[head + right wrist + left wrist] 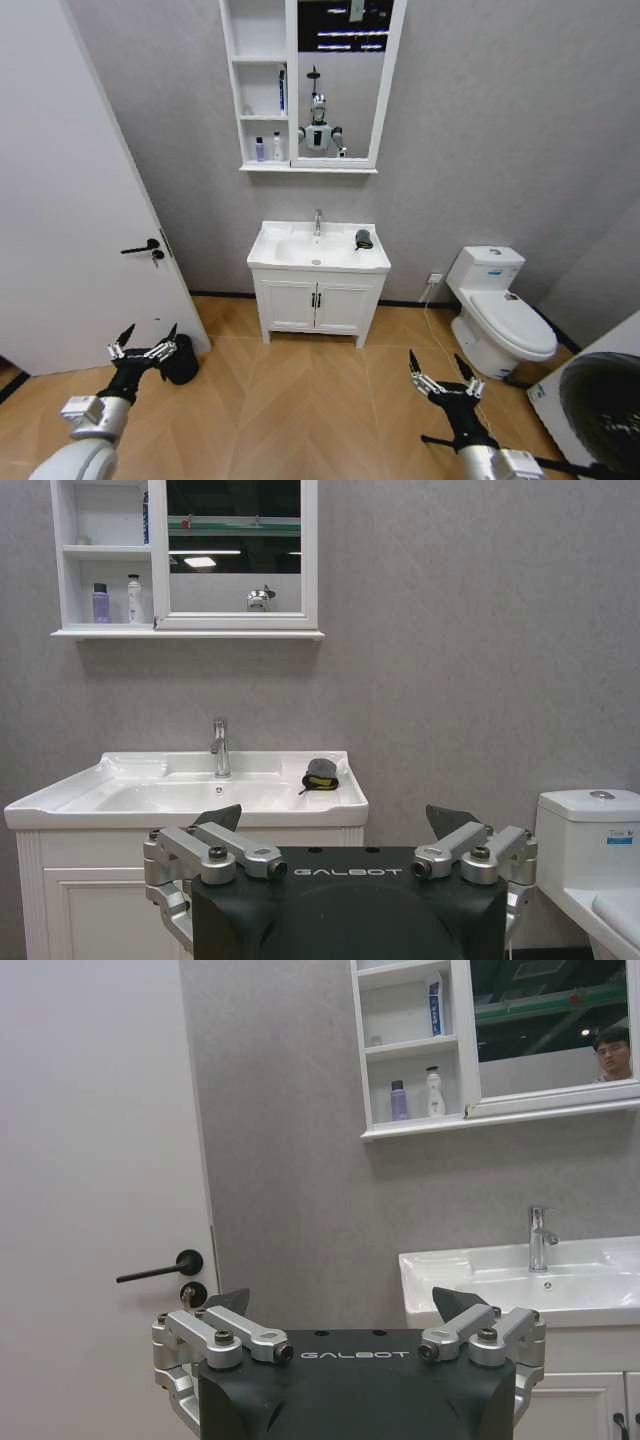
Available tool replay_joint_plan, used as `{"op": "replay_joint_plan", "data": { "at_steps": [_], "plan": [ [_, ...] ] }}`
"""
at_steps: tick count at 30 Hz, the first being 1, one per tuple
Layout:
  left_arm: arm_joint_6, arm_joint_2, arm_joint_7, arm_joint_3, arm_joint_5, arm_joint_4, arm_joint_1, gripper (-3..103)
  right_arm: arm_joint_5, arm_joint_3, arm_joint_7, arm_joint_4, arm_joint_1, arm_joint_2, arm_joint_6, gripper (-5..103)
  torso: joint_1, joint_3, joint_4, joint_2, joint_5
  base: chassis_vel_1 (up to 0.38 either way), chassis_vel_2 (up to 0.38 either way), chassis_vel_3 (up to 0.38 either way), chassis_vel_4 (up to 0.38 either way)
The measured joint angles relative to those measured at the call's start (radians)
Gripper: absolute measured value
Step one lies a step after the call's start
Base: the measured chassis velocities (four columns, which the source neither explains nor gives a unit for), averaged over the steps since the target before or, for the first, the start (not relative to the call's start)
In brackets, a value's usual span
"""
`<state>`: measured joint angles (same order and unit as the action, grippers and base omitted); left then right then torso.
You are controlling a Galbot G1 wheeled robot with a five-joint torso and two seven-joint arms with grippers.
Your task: Move facial cleanser and shampoo from washbasin to cabinet, then wipe washbasin with towel.
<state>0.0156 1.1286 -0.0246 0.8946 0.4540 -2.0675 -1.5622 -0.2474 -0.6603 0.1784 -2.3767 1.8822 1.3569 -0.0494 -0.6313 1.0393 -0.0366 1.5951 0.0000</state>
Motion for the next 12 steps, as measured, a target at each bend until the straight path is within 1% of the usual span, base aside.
{"op": "replay_joint_plan", "data": {
  "at_steps": [12],
  "plan": [
    [0.0,0.0,0.0,0.0,0.0,0.0,0.0,100,0.0,0.0,0.0,0.0,0.0,0.0,0.0,100,0.0,0.0,0.0,0.0,0.0,0.0,0.0,0.0,0.0]
  ]
}}
